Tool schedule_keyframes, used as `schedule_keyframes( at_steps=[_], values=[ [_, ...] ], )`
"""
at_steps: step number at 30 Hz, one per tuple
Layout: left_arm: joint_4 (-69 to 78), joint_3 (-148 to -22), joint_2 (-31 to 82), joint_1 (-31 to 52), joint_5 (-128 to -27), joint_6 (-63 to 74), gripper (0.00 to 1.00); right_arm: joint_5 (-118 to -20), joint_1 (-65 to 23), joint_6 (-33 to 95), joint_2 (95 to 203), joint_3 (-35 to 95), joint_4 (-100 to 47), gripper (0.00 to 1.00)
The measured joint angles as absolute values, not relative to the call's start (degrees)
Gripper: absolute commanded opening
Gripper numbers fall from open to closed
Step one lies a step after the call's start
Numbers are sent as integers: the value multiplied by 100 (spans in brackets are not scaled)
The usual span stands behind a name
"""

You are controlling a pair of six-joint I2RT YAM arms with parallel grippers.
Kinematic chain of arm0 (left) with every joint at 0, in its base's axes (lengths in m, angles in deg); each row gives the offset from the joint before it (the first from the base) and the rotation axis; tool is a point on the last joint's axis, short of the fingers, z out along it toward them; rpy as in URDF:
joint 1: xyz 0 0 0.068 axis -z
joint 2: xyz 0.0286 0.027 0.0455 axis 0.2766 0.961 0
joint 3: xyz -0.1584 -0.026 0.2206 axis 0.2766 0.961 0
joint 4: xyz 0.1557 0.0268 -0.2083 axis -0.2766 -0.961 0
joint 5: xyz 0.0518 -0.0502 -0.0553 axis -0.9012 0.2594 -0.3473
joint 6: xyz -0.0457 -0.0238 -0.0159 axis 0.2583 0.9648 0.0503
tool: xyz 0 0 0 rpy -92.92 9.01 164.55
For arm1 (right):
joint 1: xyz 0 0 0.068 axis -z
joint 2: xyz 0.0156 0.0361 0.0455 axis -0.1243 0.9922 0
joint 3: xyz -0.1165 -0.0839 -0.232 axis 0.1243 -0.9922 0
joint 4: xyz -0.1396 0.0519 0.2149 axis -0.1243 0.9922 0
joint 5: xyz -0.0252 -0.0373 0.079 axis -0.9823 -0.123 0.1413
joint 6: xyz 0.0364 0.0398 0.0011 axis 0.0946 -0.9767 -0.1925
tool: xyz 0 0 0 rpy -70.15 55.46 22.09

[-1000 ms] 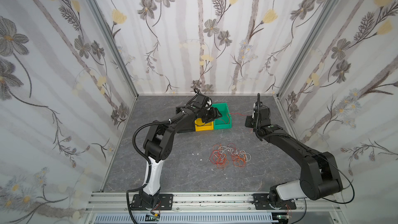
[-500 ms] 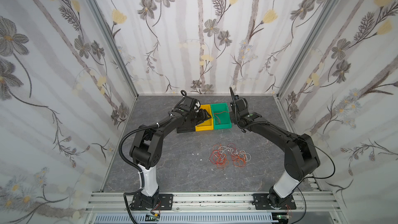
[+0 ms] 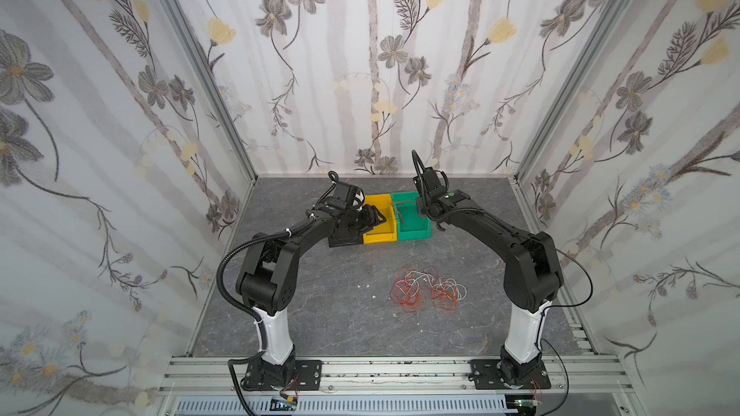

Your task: Untangle the cables

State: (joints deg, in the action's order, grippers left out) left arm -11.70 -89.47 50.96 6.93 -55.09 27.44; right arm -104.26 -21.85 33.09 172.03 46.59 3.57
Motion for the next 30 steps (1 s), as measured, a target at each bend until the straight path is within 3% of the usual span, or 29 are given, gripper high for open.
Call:
schedule_keyframes(
  at_steps=[12, 20, 30],
  values=[
    [-1074, -9915, 5581, 872, -5365, 2812, 61, -9558, -1903, 2053, 17363, 4834, 1233, 0],
    [-910, -11045, 6457, 1112, -5415, 3072, 37, -9410, -1871, 1834, 17319, 4685, 1367, 0],
    [-1177, -11858, 7072, 1224, -5677, 3107, 24, -9152, -1868, 1775, 16873, 4200, 1091, 0]
  ],
)
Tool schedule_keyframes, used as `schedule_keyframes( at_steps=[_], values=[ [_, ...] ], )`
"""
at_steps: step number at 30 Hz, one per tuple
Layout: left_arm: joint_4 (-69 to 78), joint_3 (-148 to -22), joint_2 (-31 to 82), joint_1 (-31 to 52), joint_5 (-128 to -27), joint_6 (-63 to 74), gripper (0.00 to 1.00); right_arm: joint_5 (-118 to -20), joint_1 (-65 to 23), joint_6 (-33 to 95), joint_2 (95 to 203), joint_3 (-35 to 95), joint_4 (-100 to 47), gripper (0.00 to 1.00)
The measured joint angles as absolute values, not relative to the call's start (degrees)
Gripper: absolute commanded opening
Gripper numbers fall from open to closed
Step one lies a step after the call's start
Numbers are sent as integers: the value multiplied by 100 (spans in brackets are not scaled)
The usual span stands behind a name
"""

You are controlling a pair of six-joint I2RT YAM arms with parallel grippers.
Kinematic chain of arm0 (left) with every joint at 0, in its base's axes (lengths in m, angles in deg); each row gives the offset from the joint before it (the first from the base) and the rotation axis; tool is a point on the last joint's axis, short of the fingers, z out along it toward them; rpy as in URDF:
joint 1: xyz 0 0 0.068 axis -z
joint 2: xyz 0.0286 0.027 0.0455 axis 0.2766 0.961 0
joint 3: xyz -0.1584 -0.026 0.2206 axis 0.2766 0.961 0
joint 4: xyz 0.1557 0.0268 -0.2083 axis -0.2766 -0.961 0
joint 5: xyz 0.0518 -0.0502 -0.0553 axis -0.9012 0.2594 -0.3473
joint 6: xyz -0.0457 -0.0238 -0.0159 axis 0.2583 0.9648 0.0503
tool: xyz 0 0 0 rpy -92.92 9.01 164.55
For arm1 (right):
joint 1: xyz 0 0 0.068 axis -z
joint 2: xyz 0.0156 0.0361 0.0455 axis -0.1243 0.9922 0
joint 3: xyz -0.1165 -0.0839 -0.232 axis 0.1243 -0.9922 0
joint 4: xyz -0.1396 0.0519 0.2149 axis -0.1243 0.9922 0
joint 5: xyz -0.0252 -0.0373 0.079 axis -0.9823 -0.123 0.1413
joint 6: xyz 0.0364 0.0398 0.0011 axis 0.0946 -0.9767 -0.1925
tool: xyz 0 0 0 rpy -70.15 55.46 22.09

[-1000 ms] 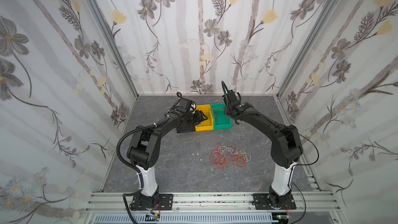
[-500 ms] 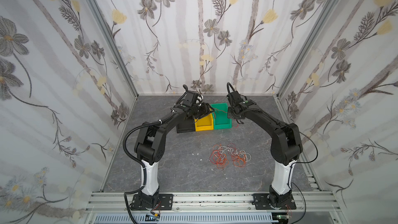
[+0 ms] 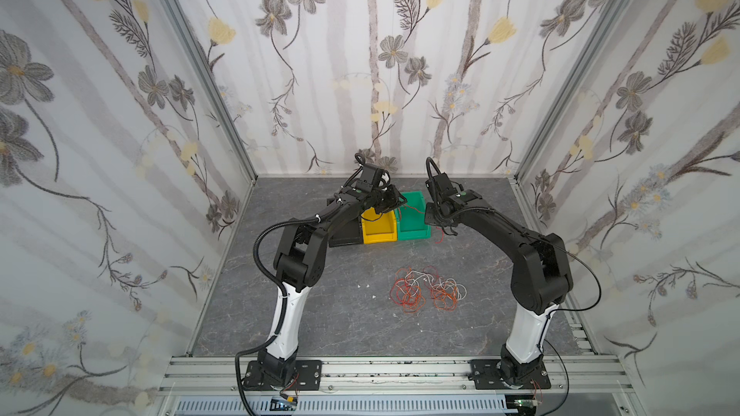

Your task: Untangle the cables

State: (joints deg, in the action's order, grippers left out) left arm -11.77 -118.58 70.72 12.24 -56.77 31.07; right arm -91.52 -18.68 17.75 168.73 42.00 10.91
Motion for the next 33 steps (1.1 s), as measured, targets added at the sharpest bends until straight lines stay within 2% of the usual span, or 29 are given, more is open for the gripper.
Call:
schedule_keyframes(
  at_steps=[4, 10, 21, 33],
  values=[
    [-1341, -12050, 7240, 1243, -5695, 3100, 10, -8953, -1868, 1779, 16792, 4145, 934, 0],
    [-1511, -12341, 7478, 1305, -5690, 3061, 1, -8500, -1866, 1777, 16549, 3767, 309, 0],
    [-1835, -12544, 7699, 1315, -5710, 2906, 0, -7349, -1683, 1515, 17026, 3623, -1379, 0],
    [-2296, -12970, 7996, 1392, -5714, 2762, 0, -7088, -1547, 1425, 17798, 3863, -2152, 0]
  ],
)
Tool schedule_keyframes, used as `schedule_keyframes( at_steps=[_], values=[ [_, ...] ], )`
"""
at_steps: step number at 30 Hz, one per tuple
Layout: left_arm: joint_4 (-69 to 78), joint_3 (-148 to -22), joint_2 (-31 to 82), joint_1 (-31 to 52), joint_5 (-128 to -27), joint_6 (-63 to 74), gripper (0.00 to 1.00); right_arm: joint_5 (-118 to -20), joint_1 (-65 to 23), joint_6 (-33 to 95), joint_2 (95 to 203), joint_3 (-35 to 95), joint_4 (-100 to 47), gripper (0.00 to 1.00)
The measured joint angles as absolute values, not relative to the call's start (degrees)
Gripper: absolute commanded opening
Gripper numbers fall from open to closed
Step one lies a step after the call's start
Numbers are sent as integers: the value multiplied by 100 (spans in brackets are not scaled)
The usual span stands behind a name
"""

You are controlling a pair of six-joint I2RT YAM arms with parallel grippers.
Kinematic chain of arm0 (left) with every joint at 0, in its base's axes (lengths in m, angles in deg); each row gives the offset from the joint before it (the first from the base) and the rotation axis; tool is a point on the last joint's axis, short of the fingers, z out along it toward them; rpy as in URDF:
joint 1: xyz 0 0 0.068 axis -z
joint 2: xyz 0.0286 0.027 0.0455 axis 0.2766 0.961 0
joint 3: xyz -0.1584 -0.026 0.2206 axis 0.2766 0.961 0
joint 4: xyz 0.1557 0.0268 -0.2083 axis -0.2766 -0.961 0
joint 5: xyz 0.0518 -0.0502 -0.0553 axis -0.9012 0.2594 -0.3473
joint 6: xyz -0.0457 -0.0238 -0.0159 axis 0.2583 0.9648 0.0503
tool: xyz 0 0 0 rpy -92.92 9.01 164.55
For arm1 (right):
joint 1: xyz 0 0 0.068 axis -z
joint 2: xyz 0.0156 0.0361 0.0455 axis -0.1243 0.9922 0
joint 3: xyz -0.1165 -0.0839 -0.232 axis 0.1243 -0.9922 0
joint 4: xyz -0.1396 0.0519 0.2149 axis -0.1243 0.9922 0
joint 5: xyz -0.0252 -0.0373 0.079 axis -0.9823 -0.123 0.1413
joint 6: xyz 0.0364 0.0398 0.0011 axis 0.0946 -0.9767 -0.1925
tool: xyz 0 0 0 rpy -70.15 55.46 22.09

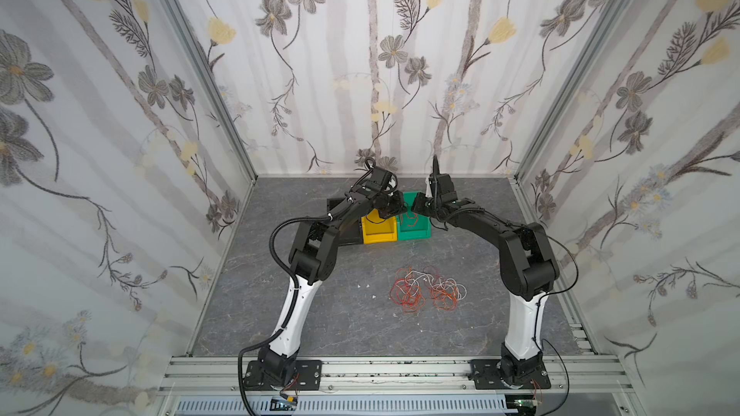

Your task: Untangle the cables

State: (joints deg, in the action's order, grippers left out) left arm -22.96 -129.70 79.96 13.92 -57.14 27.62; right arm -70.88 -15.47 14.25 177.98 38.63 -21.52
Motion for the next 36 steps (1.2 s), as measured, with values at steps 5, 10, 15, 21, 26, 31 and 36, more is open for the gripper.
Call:
schedule_keyframes(
  at_steps=[5, 10, 15, 21, 26, 31, 36],
  values=[
    [-2482, -13110, 8031, 1427, -5736, 2718, 10, -7014, -1530, 1390, 18064, 3953, -2187, 0],
    [-2654, -13213, 8042, 1433, -5802, 2668, 29, -7012, -1534, 1388, 18184, 4005, -2152, 0],
    [-2842, -13244, 7942, 1438, -5918, 2628, 45, -7021, -1536, 1430, 18189, 4021, -1967, 0],
    [-3050, -13231, 7557, 1431, -6077, 2486, 56, -7187, -1541, 1480, 18189, 4093, -1663, 0],
    [-3131, -13071, 7225, 1433, -6141, 2414, 56, -7246, -1562, 1502, 18189, 4152, -1486, 0],
    [-3124, -12817, 6932, 1401, -6182, 2333, 57, -7386, -1591, 1570, 18130, 4198, -1223, 12],
    [-3039, -12391, 6713, 1291, -6259, 2333, 56, -7585, -1597, 1637, 17959, 4200, -992, 17]
  ],
)
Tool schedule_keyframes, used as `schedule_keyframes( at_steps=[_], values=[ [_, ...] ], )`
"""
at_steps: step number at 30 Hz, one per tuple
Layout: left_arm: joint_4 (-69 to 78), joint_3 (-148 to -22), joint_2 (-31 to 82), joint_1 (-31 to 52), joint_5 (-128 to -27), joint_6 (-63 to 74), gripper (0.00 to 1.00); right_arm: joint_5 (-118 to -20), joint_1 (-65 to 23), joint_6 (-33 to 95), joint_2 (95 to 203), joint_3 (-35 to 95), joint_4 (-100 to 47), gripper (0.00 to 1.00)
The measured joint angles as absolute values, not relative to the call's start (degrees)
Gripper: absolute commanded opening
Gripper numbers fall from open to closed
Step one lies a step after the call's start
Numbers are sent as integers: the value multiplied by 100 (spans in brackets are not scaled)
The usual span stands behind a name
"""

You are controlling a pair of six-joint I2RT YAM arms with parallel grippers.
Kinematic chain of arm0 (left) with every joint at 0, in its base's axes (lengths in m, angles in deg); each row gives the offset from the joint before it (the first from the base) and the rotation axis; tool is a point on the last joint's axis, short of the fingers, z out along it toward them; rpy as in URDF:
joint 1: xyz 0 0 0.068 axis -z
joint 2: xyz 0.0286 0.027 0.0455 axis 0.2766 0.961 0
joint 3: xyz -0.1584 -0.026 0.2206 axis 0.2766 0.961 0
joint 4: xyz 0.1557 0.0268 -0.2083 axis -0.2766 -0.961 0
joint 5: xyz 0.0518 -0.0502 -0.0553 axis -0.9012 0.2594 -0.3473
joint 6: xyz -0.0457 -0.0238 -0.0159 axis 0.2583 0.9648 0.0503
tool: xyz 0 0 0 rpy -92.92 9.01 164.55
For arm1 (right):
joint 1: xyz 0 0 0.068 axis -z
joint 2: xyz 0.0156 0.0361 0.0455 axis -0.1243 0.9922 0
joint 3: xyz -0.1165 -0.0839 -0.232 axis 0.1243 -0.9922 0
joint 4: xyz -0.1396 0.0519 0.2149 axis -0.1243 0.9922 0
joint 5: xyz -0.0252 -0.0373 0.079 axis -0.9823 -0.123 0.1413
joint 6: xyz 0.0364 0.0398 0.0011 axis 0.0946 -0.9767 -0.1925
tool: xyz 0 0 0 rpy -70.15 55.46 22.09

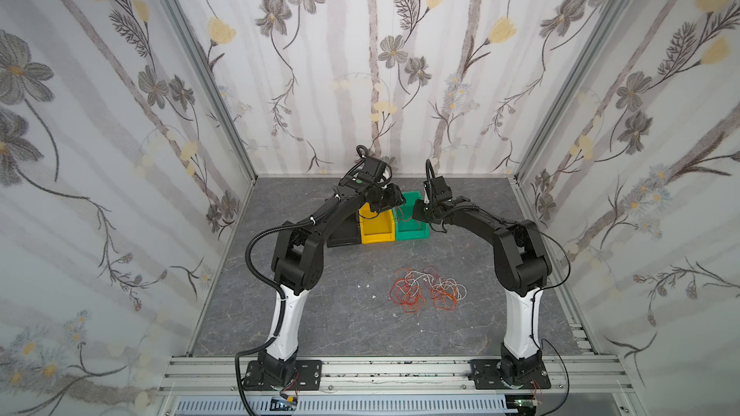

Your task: Untangle the cables

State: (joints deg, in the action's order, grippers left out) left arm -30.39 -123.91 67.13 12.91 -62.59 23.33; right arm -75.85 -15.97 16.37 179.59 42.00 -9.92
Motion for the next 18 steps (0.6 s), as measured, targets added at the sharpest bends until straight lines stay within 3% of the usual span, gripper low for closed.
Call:
schedule_keyframes(
  at_steps=[11, 18],
  values=[
    [-2857, -12133, 6575, 1246, -6289, 2340, 56, -7663, -1591, 1744, 17693, 4184, -898, 36],
    [-2770, -11952, 6540, 1221, -6289, 2359, 56, -7589, -1578, 1886, 17631, 4174, -902, 37]
  ],
)
